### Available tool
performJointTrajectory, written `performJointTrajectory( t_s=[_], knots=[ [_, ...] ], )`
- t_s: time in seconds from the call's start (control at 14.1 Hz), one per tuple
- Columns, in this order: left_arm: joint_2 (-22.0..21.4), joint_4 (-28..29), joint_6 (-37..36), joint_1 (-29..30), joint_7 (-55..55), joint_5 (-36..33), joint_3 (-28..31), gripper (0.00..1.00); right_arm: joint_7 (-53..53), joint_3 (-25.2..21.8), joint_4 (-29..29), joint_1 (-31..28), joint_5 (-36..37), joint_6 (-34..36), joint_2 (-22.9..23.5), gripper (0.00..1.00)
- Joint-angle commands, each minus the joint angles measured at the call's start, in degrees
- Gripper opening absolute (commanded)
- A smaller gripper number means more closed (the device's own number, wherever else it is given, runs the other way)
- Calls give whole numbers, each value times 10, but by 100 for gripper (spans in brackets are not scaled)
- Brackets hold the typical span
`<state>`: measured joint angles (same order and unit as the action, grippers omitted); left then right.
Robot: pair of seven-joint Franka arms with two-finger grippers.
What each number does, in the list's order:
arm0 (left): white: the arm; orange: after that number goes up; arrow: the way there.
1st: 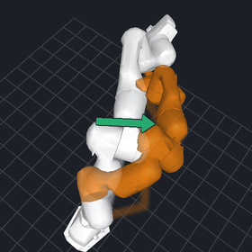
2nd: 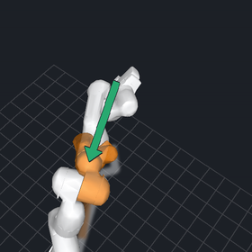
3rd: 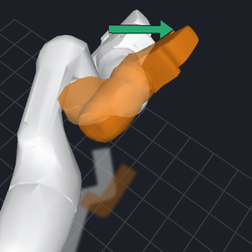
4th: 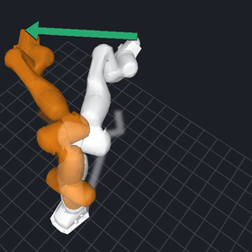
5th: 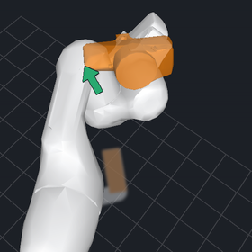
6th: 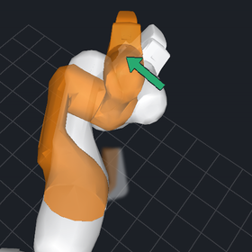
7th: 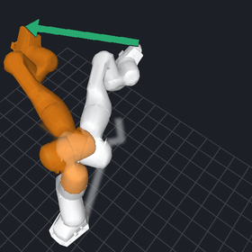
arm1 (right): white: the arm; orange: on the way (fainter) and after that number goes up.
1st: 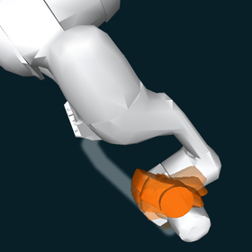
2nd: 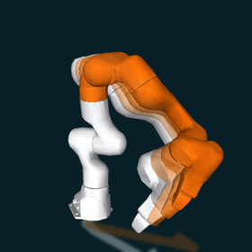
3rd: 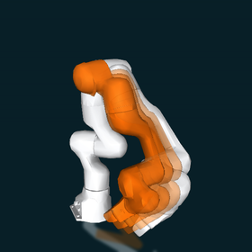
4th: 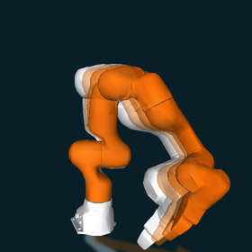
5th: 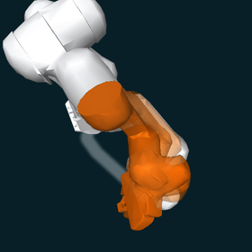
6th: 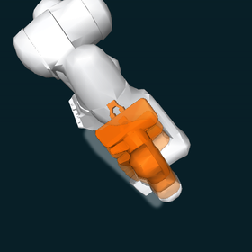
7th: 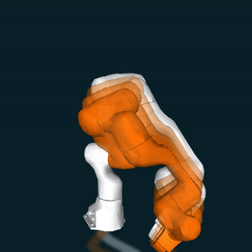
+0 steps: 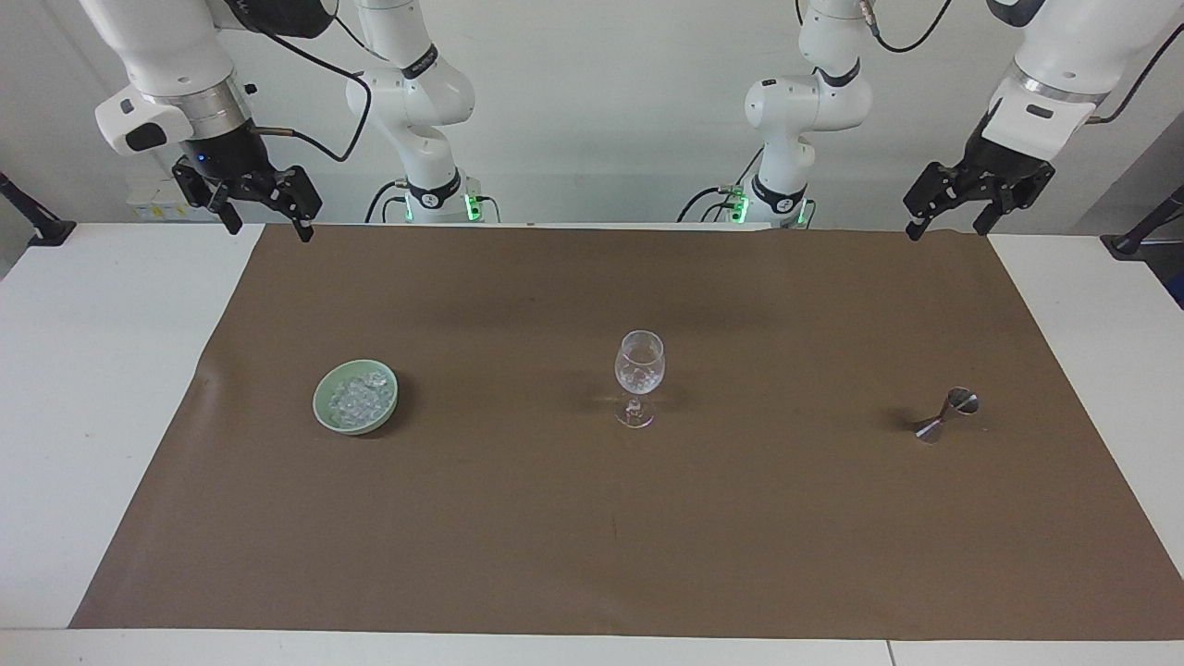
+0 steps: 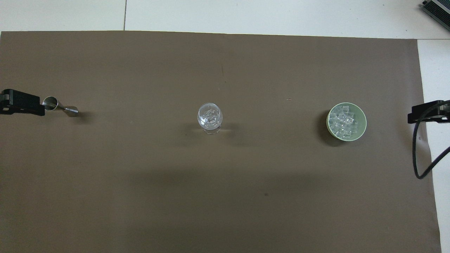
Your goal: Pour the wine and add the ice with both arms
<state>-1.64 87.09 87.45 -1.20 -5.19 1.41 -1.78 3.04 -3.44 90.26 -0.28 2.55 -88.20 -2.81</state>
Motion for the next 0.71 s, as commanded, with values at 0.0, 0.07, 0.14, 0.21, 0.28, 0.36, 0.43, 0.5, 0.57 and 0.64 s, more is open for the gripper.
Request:
performJointTrajectory(
  t_s=[0.0,0.07,0.14,0.21,0.28,0.36,0.43,0.5,0.57,0.64],
  knots=[
    [-6,15,17,-8,23,-10,12,100,-11,1,0,-2,-16,29,-8,100],
    [-6,15,16,-7,23,-10,9,100,-10,8,-4,-2,-14,44,-7,100],
    [-8,12,17,-6,23,-9,6,100,-10,10,-7,-2,-12,46,-7,100],
    [-15,14,18,-6,23,-9,8,100,-10,10,-7,-2,-14,46,-7,100],
    [-15,15,20,-6,23,-9,8,100,-10,9,-7,-2,-15,45,-7,100],
    [-15,16,22,-6,23,-9,8,100,-10,9,-7,-2,-15,44,-7,100],
    [-15,16,23,-7,23,-9,8,100,-10,9,-7,-2,-16,42,-7,100],
    [-15,16,23,-7,23,-9,8,100,-9,9,-6,-1,-16,41,-7,100],
    [-15,16,23,-7,23,-9,8,100,-9,9,-5,-1,-16,42,-8,100],
    [-15,15,22,-7,23,-9,8,100,-8,9,-5,0,-16,42,-8,100]
  ],
)
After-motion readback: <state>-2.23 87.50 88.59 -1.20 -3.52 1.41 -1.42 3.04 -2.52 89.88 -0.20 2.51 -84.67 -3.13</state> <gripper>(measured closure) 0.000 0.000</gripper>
